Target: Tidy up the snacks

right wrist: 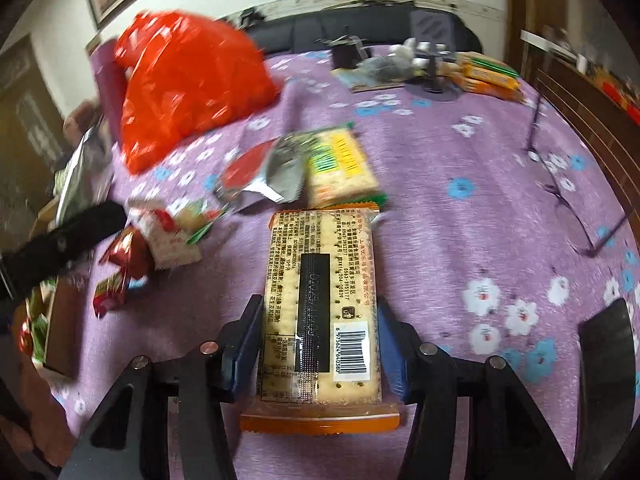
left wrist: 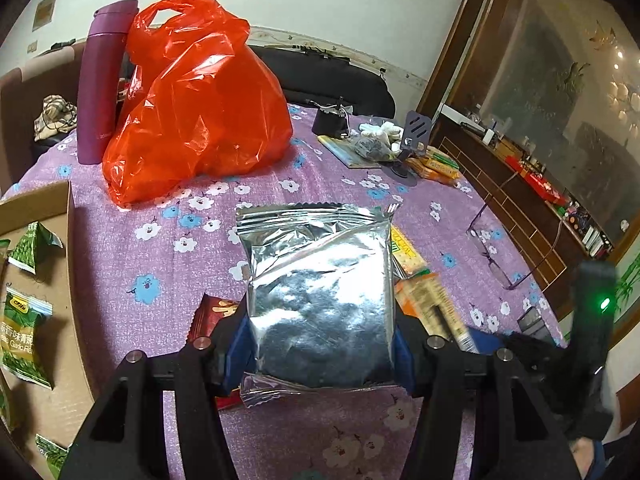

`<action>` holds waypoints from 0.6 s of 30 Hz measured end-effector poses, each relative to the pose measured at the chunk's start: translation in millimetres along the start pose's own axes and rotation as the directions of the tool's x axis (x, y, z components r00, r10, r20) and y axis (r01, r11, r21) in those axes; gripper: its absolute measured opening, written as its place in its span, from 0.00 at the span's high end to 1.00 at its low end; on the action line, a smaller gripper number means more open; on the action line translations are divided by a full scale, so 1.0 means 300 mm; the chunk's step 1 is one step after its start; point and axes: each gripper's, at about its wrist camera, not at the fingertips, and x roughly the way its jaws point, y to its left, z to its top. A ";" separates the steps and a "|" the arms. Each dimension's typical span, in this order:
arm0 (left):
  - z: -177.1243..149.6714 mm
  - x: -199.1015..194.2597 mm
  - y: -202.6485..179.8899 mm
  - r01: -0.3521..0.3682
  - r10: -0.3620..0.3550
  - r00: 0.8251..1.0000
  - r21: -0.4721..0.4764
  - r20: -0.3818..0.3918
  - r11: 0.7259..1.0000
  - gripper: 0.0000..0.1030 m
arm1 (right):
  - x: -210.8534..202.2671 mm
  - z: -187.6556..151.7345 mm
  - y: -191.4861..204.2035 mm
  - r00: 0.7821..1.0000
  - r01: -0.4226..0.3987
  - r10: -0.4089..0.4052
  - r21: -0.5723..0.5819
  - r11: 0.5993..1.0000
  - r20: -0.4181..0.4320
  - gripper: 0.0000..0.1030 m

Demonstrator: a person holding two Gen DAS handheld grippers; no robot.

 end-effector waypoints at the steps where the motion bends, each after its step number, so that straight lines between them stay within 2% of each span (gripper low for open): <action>1: -0.002 0.002 -0.006 -0.004 0.004 1.000 0.008 0.000 1.000 0.44 | -0.015 0.004 -0.012 1.000 -0.012 0.011 0.022 1.000 0.021 0.45; 4: -0.009 0.004 -0.030 -0.033 0.033 0.999 0.045 0.009 0.998 0.44 | -0.058 0.019 -0.013 0.994 -0.062 0.057 0.051 0.997 0.090 0.45; 7: -0.016 0.004 -0.055 -0.062 0.060 0.998 0.085 0.022 0.994 0.44 | -0.092 0.030 -0.007 0.987 -0.076 0.067 0.052 0.996 0.149 0.45; 13: -0.031 0.010 -0.095 -0.118 0.112 0.993 0.150 0.043 0.982 0.44 | -0.083 0.038 0.007 0.987 -0.081 0.074 0.047 0.996 0.143 0.45; 18: -0.043 0.002 -0.134 -0.182 0.167 0.982 0.212 0.088 0.960 0.44 | -0.098 0.030 0.006 0.985 -0.081 0.073 0.046 0.996 0.158 0.45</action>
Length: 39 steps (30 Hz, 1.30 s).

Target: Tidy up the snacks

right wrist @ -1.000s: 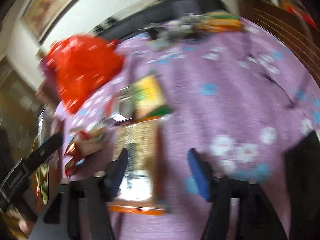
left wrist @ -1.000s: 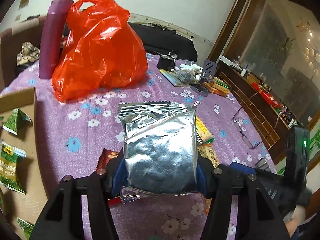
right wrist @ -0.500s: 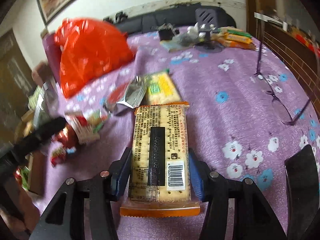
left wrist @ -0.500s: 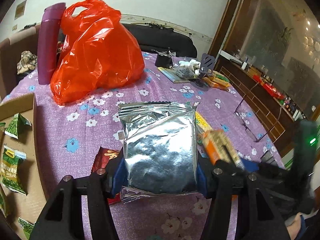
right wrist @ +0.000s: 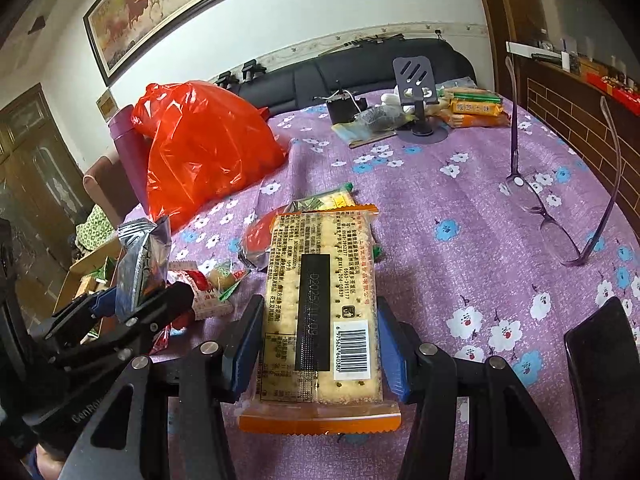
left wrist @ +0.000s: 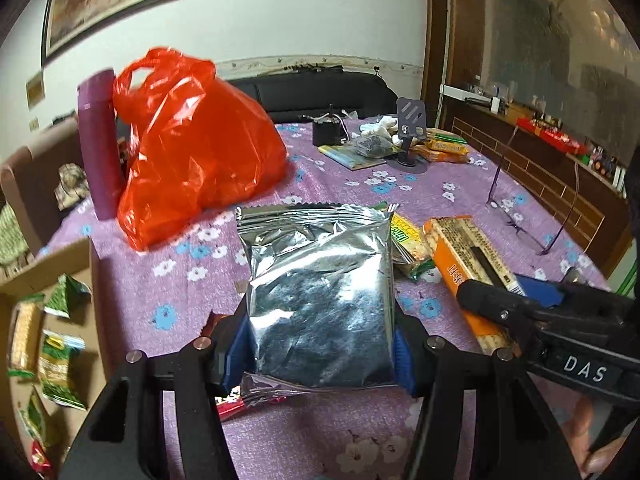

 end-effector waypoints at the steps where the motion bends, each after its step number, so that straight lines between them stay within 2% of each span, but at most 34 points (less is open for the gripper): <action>1: -0.001 -0.002 -0.007 -0.011 0.011 1.000 0.012 0.006 1.000 0.44 | 0.001 0.000 0.000 1.000 0.000 0.000 0.000 1.000 0.000 0.45; 11: -0.008 -0.030 -0.064 -0.109 0.101 0.992 0.109 0.078 0.988 0.44 | -0.006 -0.001 0.001 1.000 0.006 -0.006 -0.003 1.000 0.010 0.45; 19: -0.020 -0.049 -0.105 -0.173 0.150 0.980 0.175 0.133 0.969 0.44 | -0.013 0.002 0.002 1.000 0.010 -0.010 -0.005 1.000 0.025 0.45; 22: -0.026 -0.061 -0.126 -0.208 0.175 0.970 0.204 0.168 0.957 0.44 | -0.012 0.003 0.000 1.000 0.011 -0.011 -0.004 1.000 0.026 0.45; 26: -0.028 -0.066 -0.135 -0.221 0.183 0.966 0.219 0.182 0.950 0.44 | -0.012 0.003 -0.005 1.000 0.014 -0.014 0.002 1.000 0.026 0.45; 39: -0.025 -0.058 -0.129 -0.217 0.184 0.968 0.208 0.170 0.954 0.44 | -0.014 0.005 -0.014 0.999 0.015 -0.016 0.013 1.000 0.029 0.45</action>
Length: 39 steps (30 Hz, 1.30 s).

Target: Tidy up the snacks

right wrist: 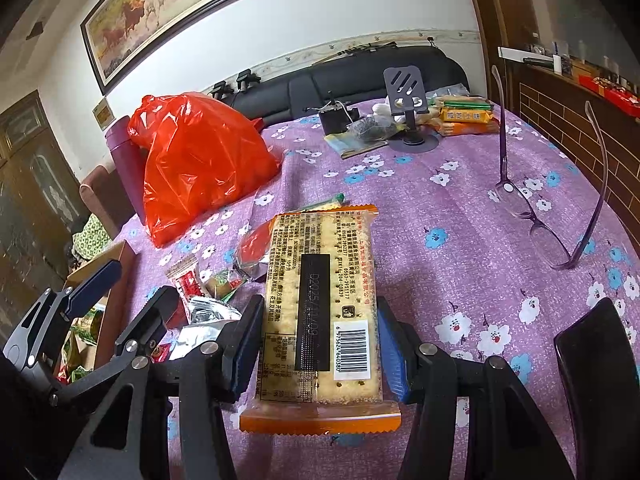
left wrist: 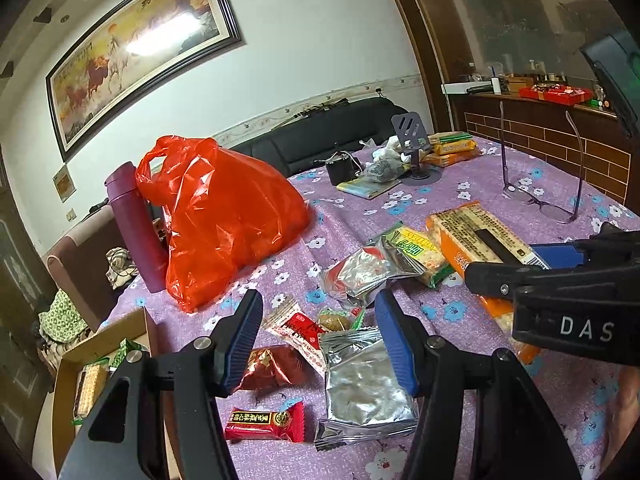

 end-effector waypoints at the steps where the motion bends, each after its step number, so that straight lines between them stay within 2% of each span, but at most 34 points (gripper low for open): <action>1: 0.000 0.000 -0.001 -0.001 0.001 1.000 0.000 -0.001 1.000 0.44 | 0.000 0.000 0.000 1.000 -0.001 0.001 0.001 1.000 -0.001 0.45; 11: -0.009 0.038 0.021 0.035 -0.038 0.997 -0.039 -0.062 0.999 0.44 | -0.002 0.002 -0.004 1.000 -0.001 0.001 0.003 1.000 -0.003 0.45; 21: -0.025 0.090 0.062 0.080 -0.098 0.984 -0.123 -0.149 0.989 0.44 | -0.002 0.002 -0.003 1.000 -0.002 0.002 0.003 1.000 -0.003 0.45; 39: -0.039 0.130 0.073 0.096 -0.127 0.968 -0.152 -0.214 0.984 0.44 | -0.004 0.002 -0.003 1.000 -0.002 0.002 0.004 1.000 -0.001 0.45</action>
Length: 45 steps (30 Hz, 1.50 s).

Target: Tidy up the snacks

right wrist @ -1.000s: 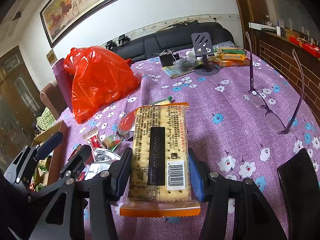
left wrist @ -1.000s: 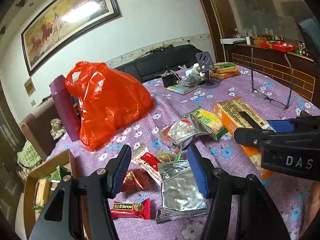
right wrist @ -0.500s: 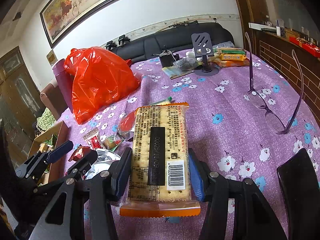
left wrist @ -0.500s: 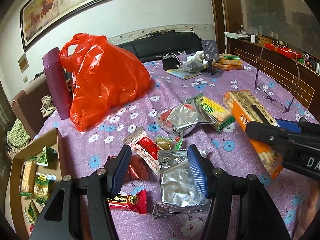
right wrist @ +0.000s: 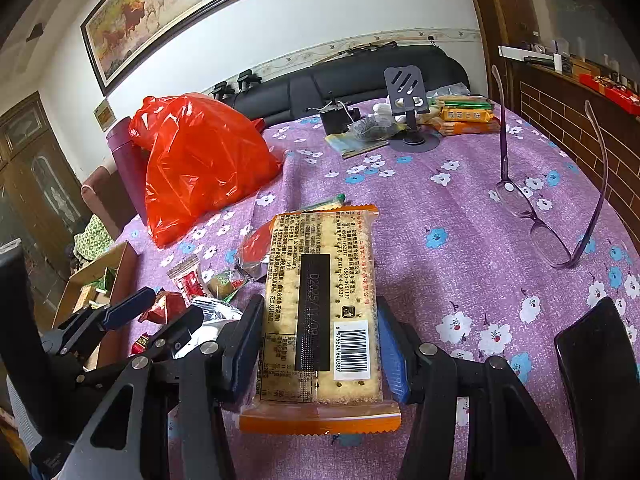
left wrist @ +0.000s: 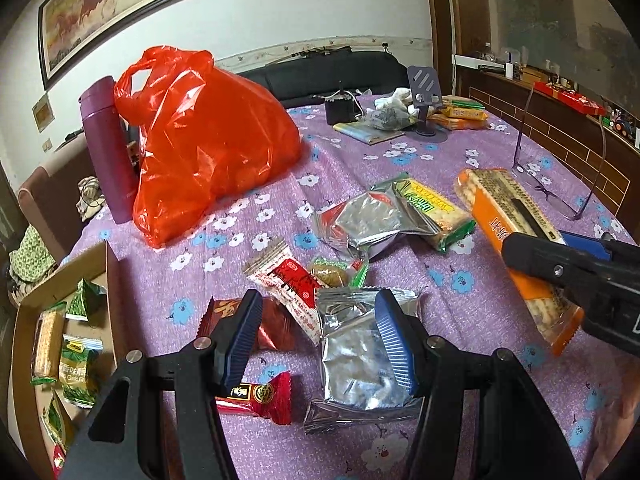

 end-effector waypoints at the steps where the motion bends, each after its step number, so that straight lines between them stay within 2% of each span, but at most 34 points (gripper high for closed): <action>1: -0.001 0.002 0.001 0.000 0.000 1.000 -0.002 -0.003 1.000 0.44 | 0.000 0.000 0.000 1.000 0.000 0.000 0.000 1.000 0.000 0.45; 6: -0.002 0.013 0.016 0.015 -0.015 1.000 -0.023 -0.025 1.000 0.44 | 0.001 -0.001 -0.001 1.000 0.000 0.000 0.000 1.000 0.001 0.45; 10: 0.003 0.027 0.076 0.099 -0.105 0.993 -0.110 -0.051 0.989 0.44 | -0.001 0.001 -0.002 1.000 0.000 0.000 0.007 1.000 0.001 0.45; 13: -0.001 0.046 0.105 0.162 -0.176 0.982 -0.167 -0.072 0.972 0.44 | -0.004 0.004 -0.004 1.000 -0.005 0.005 0.014 1.000 0.001 0.45; 16: 0.001 0.043 0.085 0.212 -0.224 0.972 -0.150 -0.071 0.966 0.44 | -0.011 0.005 -0.002 1.000 -0.010 0.010 0.016 1.000 0.006 0.45; 19: -0.004 0.050 0.035 0.256 -0.266 0.959 -0.103 -0.101 0.961 0.44 | -0.014 0.005 -0.010 1.000 -0.015 0.015 0.023 1.000 0.009 0.45; 23: -0.017 0.060 -0.035 0.212 -0.211 0.969 -0.001 -0.131 0.977 0.44 | -0.018 0.008 -0.017 1.000 -0.022 0.021 0.036 0.999 0.010 0.45; 26: -0.025 0.081 -0.041 0.203 -0.199 0.967 0.010 -0.161 0.979 0.44 | -0.019 0.007 -0.018 1.000 -0.022 0.021 0.036 0.999 0.011 0.44; 28: -0.035 0.104 -0.043 0.207 -0.202 0.959 0.008 -0.200 0.978 0.42 | -0.019 0.008 -0.018 1.000 -0.022 0.022 0.034 0.999 0.013 0.44; 31: -0.040 0.103 -0.056 0.192 -0.182 0.963 0.031 -0.198 0.981 0.42 | -0.020 0.009 -0.019 1.000 -0.023 0.023 0.034 0.999 0.013 0.44; 34: -0.038 0.098 -0.040 0.189 -0.185 0.964 0.004 -0.189 0.982 0.44 | -0.021 0.008 -0.017 1.000 -0.023 0.022 0.033 0.999 0.017 0.44; 38: -0.017 0.037 -0.007 0.217 -0.220 0.971 -0.038 -0.097 0.975 0.44 | -0.024 0.009 -0.012 0.999 -0.023 0.022 0.032 0.999 0.026 0.44; 41: -0.002 -0.017 0.011 0.177 -0.177 0.984 -0.042 -0.008 0.983 0.44 | -0.026 0.009 -0.011 0.999 -0.022 0.022 0.029 0.999 0.028 0.44; 45: 0.006 -0.045 0.025 0.125 -0.123 0.991 -0.052 0.042 0.991 0.44 | -0.027 0.007 -0.007 0.999 -0.021 0.020 0.021 1.000 0.029 0.45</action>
